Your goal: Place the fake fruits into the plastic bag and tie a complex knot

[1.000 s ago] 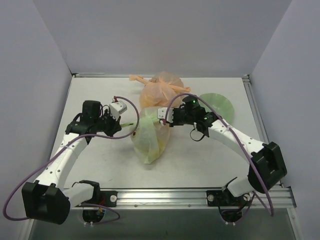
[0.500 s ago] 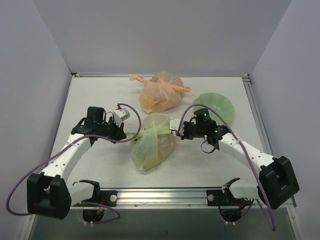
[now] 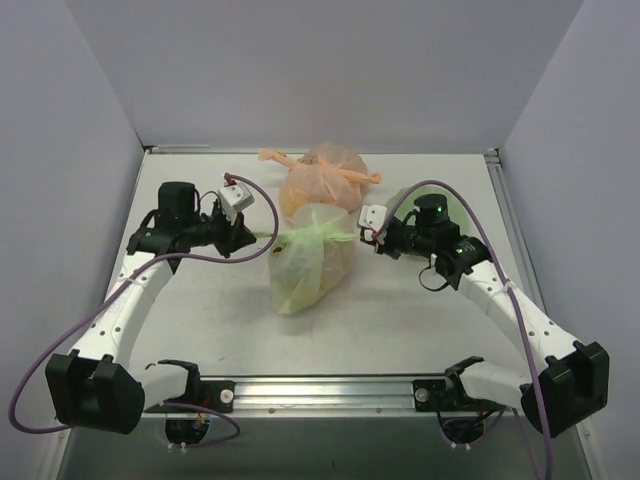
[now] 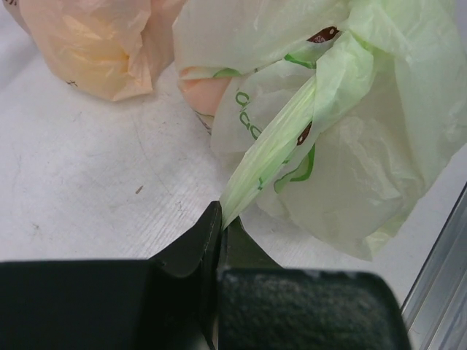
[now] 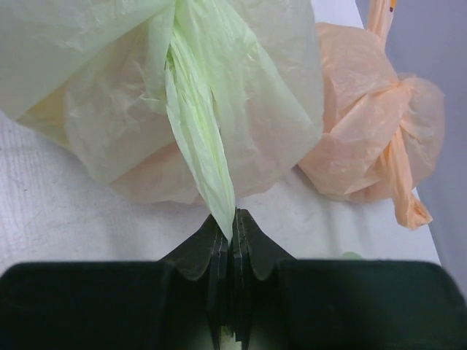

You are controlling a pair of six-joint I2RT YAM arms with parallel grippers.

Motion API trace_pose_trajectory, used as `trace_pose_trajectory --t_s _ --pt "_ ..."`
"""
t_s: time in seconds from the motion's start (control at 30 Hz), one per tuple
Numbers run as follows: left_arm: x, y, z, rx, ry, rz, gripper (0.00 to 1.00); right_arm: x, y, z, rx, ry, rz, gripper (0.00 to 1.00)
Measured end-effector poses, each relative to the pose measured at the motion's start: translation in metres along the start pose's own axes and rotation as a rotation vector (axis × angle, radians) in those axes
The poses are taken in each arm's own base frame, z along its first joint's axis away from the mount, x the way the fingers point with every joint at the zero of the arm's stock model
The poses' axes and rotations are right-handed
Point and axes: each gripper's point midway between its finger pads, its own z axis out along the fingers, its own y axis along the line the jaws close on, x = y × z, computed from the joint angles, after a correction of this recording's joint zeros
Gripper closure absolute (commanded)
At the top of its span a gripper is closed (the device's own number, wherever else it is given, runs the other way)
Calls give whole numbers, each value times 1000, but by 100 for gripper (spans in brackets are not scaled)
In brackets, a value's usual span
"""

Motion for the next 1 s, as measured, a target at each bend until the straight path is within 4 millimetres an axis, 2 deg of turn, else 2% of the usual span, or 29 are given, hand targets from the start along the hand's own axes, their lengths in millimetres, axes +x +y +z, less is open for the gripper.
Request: trace_pose_trajectory --t_s 0.07,0.13,0.3,0.4,0.6,0.63,0.67,0.7,0.73,0.77,0.8,0.83,0.87,0.9,0.93,1.0 --pt "3 -3 0 18 4 1 100 1 8 -5 -11 -7 1 100" --pt "13 -5 4 33 23 -14 100 11 18 -1 -37 9 19 100" --pt "59 0 27 68 142 -98 100 51 41 22 -112 95 93 100" --pt "76 6 36 69 193 -129 100 64 47 32 -139 130 118 100" --pt "77 10 37 61 198 -135 100 57 39 33 -133 132 129 100" --pt "76 11 37 59 195 -133 95 55 38 32 -133 133 133 100" --pt "74 11 36 59 191 -131 83 54 38 31 -135 137 138 86" --pt "71 12 36 59 187 -126 66 54 37 29 -136 147 142 57" --pt "73 18 33 30 199 -118 54 60 35 24 -125 195 159 46" --pt "75 28 26 -10 210 -123 38 68 32 15 -117 249 173 37" --pt "78 38 18 -47 218 -134 31 75 29 6 -112 296 194 29" --pt "79 45 10 -76 222 -148 25 78 26 -2 -105 332 212 15" --pt "77 50 2 -100 218 -157 11 80 22 -10 -96 360 228 10" --pt "73 51 -4 -112 208 -150 4 78 19 -17 -90 373 233 6" --pt "66 48 -9 -114 194 -145 3 74 17 -22 -87 375 233 1" --pt "47 38 -19 -106 152 -123 3 63 17 -33 -78 367 232 0"
